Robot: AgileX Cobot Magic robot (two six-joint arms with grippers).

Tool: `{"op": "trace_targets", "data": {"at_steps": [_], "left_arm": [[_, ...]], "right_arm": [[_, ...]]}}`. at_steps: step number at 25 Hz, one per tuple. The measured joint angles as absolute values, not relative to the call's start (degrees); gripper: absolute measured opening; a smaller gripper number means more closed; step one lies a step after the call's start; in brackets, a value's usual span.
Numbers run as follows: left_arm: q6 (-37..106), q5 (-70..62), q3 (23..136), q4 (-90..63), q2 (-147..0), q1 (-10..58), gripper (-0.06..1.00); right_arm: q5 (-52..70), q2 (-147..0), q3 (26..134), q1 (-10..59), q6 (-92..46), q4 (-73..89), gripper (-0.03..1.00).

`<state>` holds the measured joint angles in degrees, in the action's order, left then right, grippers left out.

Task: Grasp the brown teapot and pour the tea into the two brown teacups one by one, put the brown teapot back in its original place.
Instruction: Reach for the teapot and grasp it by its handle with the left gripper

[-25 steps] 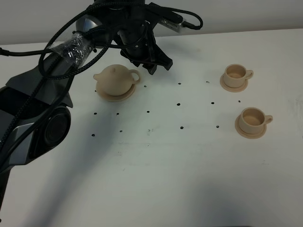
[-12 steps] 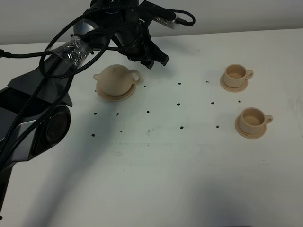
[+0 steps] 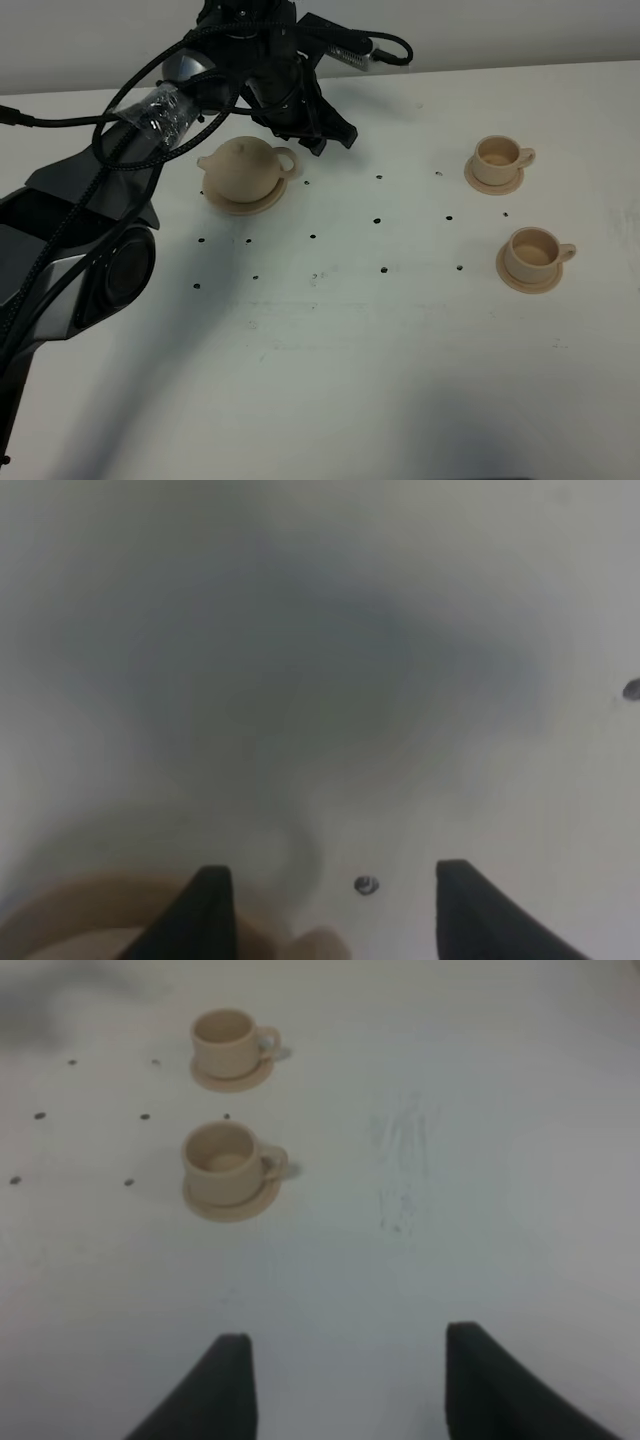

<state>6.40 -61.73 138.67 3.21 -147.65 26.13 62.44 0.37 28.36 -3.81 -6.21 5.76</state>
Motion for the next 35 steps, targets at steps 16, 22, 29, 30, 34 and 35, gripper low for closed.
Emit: {"op": "trace_targets", "data": {"at_steps": [16, 22, 29, 30, 34, 35], "left_arm": [[7.99, -65.40, 138.71, 1.18, -148.72, 26.13, 0.48], [9.25, -68.26, 140.76, 1.28, -148.72, 26.23, 0.48], [10.61, -68.26, 142.02, 3.21, -148.72, 26.23, 0.48], [10.68, -68.26, 142.02, 3.21, -148.72, 26.23, 0.47], [10.68, -68.26, 142.02, 1.15, -148.72, 26.23, 0.47], [10.68, -68.26, 142.02, 0.00, -148.72, 26.23, 0.47]], "right_arm": [[62.44, 0.37, 28.36, -3.81, -6.21, 5.82, 0.42], [62.44, 0.37, 28.36, -3.81, -6.21, 5.87, 0.42], [62.44, 0.37, 28.36, -3.81, -6.21, 5.87, 0.42], [62.44, 0.37, 28.36, -3.81, -6.21, 5.87, 0.42], [62.44, 0.37, 28.36, -3.81, -6.21, 5.87, 0.42], [62.44, 0.37, 28.36, -3.81, -6.21, 5.87, 0.42]]}}
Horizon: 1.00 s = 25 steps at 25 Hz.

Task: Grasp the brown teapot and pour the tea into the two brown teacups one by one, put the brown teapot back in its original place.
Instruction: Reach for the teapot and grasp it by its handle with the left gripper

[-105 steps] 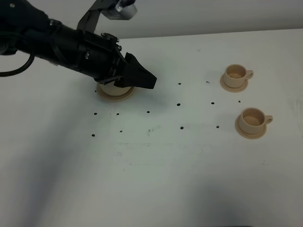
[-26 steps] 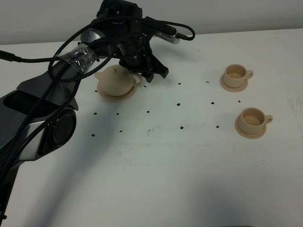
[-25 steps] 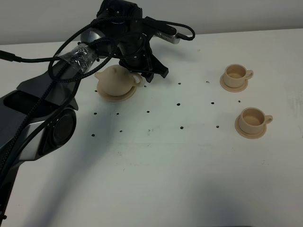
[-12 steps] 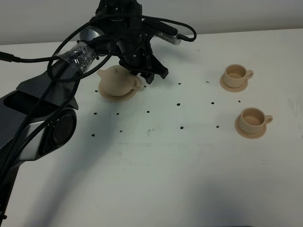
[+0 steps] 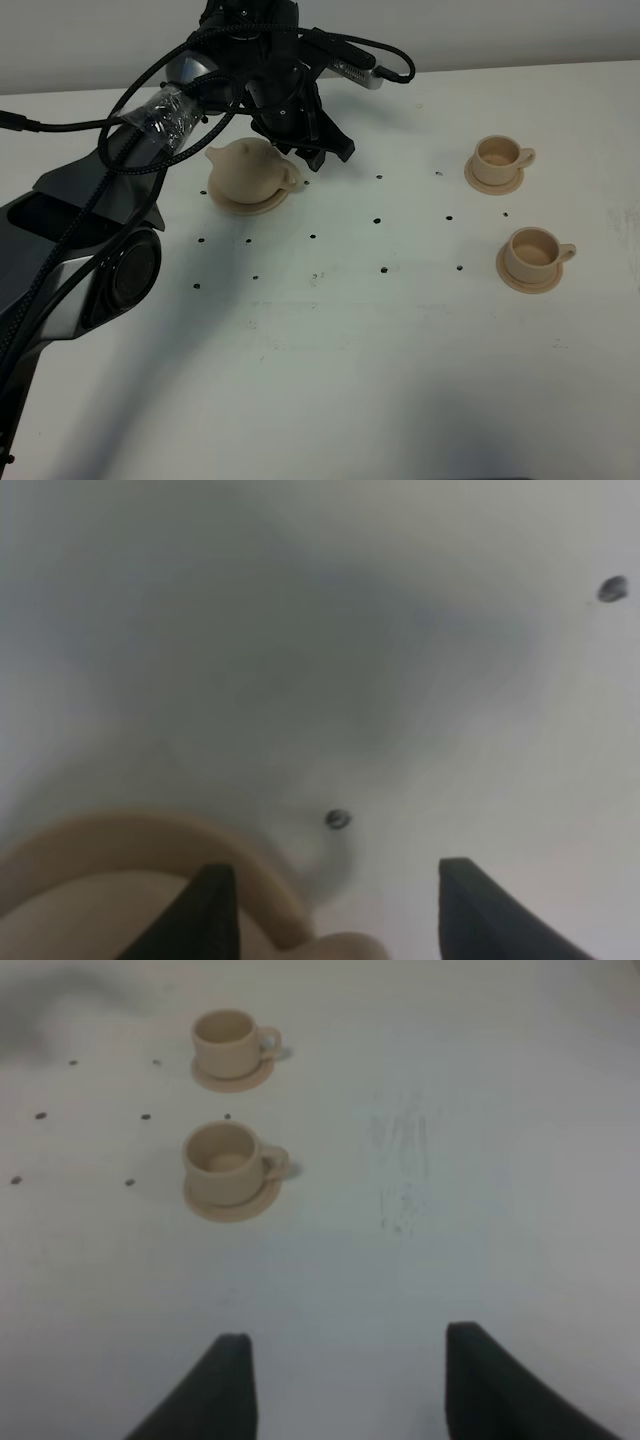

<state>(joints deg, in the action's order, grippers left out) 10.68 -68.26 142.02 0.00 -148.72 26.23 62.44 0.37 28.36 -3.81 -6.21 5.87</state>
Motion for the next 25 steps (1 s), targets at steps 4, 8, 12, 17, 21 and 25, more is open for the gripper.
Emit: {"op": "trace_targets", "data": {"at_steps": [4, 8, 12, 17, 21, 25], "left_arm": [[10.64, -68.26, 142.02, -2.21, -148.72, 26.81, 0.47], [10.24, -68.26, 142.02, -2.16, -148.87, 27.48, 0.47], [8.97, -68.26, 142.02, -1.19, -149.32, 27.93, 0.47], [7.96, -68.26, 142.02, -0.33, -149.34, 28.33, 0.47], [7.42, -68.26, 142.02, 0.00, -149.34, 28.76, 0.47], [6.44, -68.26, 142.02, 0.00, -149.34, 28.80, 0.47]], "right_arm": [[62.44, 0.37, 28.36, -3.81, -6.21, 5.87, 0.42], [62.44, 0.37, 28.36, -3.81, -6.21, 5.87, 0.42], [62.44, 0.37, 28.36, -3.81, -6.21, 5.87, 0.42], [62.44, 0.37, 28.36, -3.81, -6.21, 5.87, 0.42], [62.44, 0.37, 28.36, -3.81, -6.21, 5.87, 0.42], [62.44, 0.37, 28.36, -3.81, -6.21, 5.87, 0.42]]}}
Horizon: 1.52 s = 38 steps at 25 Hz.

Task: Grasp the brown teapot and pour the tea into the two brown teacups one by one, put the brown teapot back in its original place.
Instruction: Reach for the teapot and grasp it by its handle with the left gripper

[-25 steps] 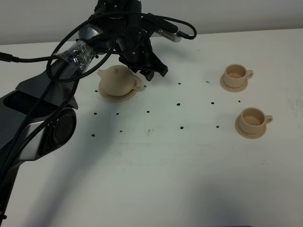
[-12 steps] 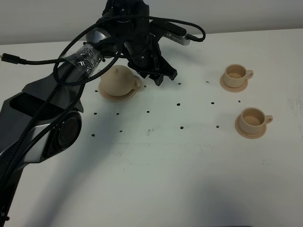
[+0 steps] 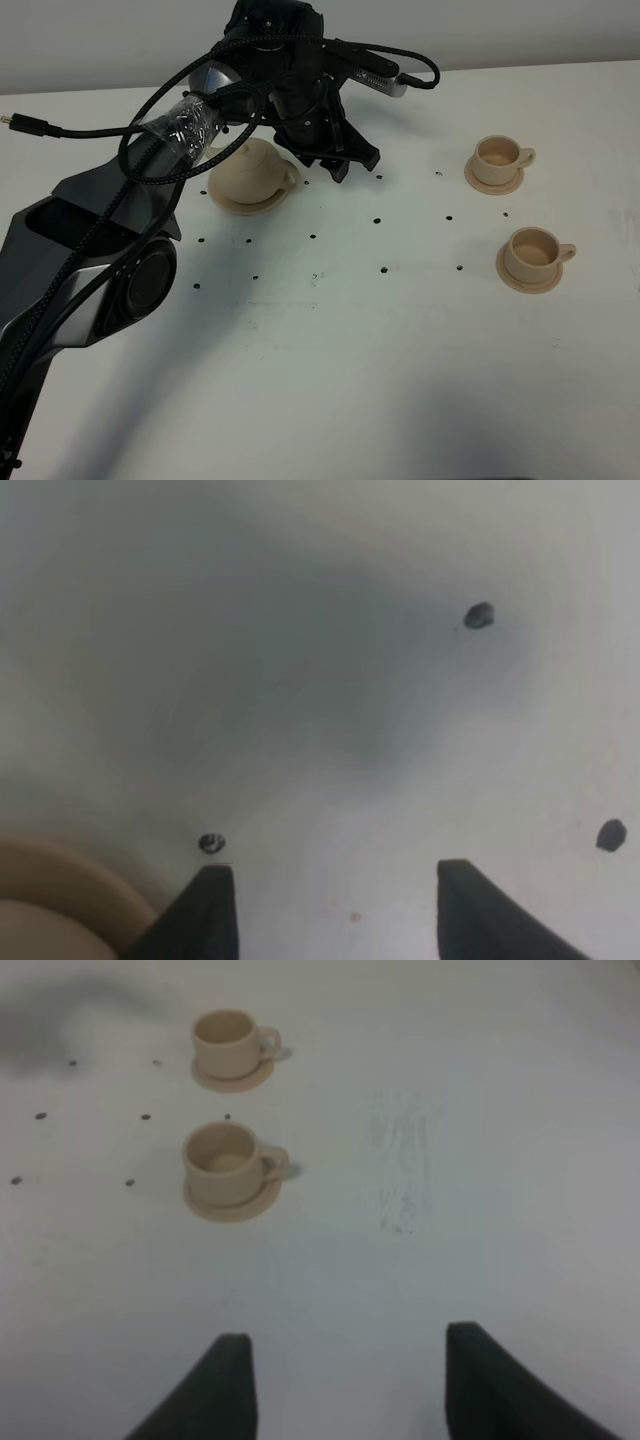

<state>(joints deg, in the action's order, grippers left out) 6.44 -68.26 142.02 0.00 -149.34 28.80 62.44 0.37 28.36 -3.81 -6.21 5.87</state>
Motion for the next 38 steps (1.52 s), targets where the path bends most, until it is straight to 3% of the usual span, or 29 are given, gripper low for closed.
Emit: {"op": "trace_targets", "data": {"at_steps": [38], "left_arm": [[4.80, -68.31, 140.62, -5.83, -143.04, 28.80, 0.47]], "right_arm": [[62.44, 0.37, 28.36, -3.81, -6.21, 5.87, 0.42]]}}
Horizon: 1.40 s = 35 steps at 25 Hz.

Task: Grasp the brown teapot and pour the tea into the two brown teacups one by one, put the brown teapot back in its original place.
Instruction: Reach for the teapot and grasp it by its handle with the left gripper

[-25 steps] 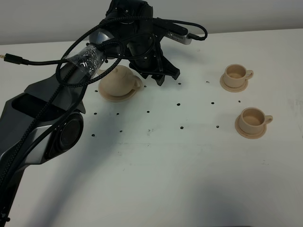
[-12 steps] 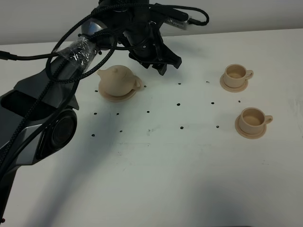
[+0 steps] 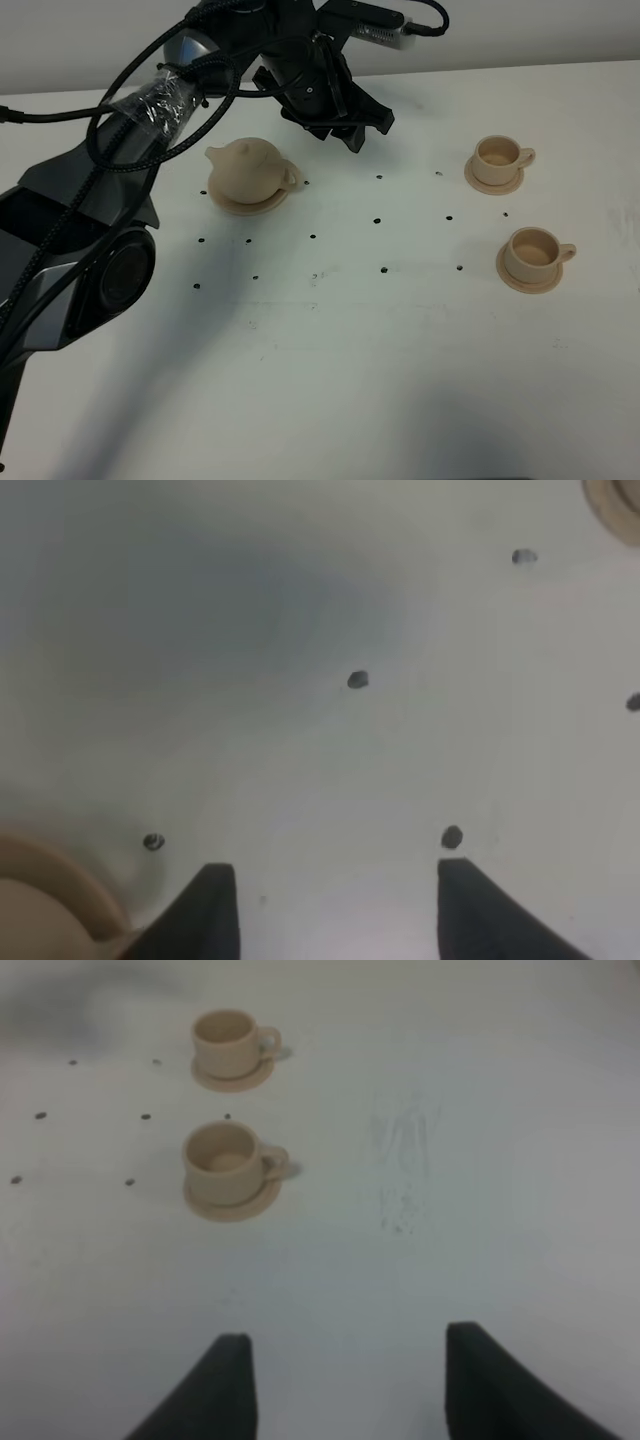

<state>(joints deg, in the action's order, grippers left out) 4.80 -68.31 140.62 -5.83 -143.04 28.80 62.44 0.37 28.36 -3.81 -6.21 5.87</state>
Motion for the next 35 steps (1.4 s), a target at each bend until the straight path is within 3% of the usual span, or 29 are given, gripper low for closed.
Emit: {"op": "trace_targets", "data": {"at_steps": [9, 35], "left_arm": [[4.92, -68.26, 128.21, -1.67, -137.13, 28.80, 0.47], [2.41, -59.44, 128.30, 0.41, -141.03, 28.63, 0.46]], "right_arm": [[62.44, 0.37, 28.36, -3.81, -6.21, 5.87, 0.42], [62.44, 0.37, 28.36, -3.81, -6.21, 5.87, 0.42]]}}
